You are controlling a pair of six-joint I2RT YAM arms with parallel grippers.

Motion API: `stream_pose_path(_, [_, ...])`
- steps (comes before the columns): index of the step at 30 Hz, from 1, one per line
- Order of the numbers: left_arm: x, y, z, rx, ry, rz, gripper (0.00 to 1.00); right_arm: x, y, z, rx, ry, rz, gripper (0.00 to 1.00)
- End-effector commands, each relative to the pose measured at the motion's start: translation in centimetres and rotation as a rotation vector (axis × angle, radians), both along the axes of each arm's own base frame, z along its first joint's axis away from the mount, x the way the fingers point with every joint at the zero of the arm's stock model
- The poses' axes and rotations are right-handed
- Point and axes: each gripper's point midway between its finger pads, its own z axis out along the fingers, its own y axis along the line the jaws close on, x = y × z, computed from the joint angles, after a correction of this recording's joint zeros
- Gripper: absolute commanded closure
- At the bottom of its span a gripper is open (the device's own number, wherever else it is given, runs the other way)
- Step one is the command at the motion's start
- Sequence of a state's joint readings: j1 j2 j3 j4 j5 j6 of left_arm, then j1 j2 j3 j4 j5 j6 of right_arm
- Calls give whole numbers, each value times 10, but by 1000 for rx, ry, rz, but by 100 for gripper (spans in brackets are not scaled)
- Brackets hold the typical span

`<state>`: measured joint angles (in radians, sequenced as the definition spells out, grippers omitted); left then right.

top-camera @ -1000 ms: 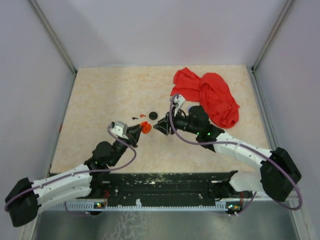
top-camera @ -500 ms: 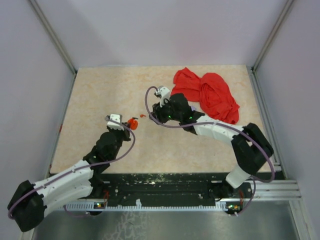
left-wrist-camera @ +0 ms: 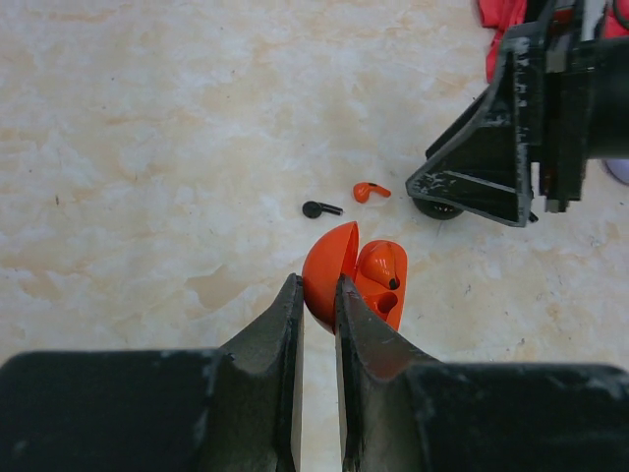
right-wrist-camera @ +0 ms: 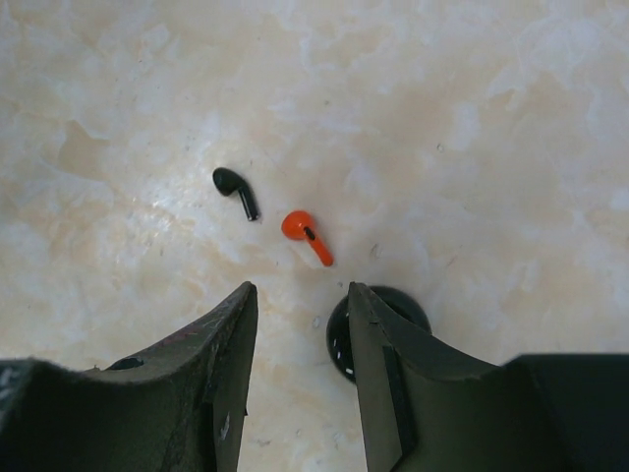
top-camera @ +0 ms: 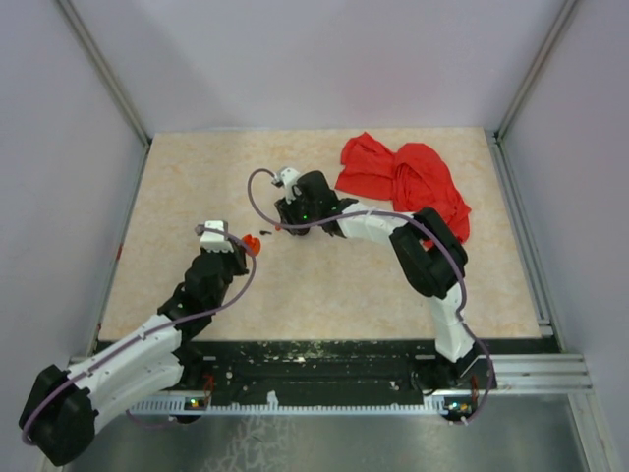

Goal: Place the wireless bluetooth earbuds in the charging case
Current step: Move the earbud to the center of the board.

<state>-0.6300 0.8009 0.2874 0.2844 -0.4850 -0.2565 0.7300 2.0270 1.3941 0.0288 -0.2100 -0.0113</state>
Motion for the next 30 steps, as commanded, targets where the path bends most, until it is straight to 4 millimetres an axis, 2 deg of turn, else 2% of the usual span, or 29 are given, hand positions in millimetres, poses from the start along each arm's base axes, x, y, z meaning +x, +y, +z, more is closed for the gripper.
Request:
stream_pose_path(1, [0,-1,8,-34,-23,-6,100,23,15,11,-16,-67,30,57])
stream_pose_path(7, [-1,0,8,-36,-27,-8,100,26,30,-12,-83,-54,76,56])
stream_pose_path(13, [-2,-1,9,-45,-34,-15,100,28,35,-29,-157,-63,79,56])
stream_pose_path(30, [-3,-1,11,-57,-41,-18,100,25,39,-56,-268,-70,104,59])
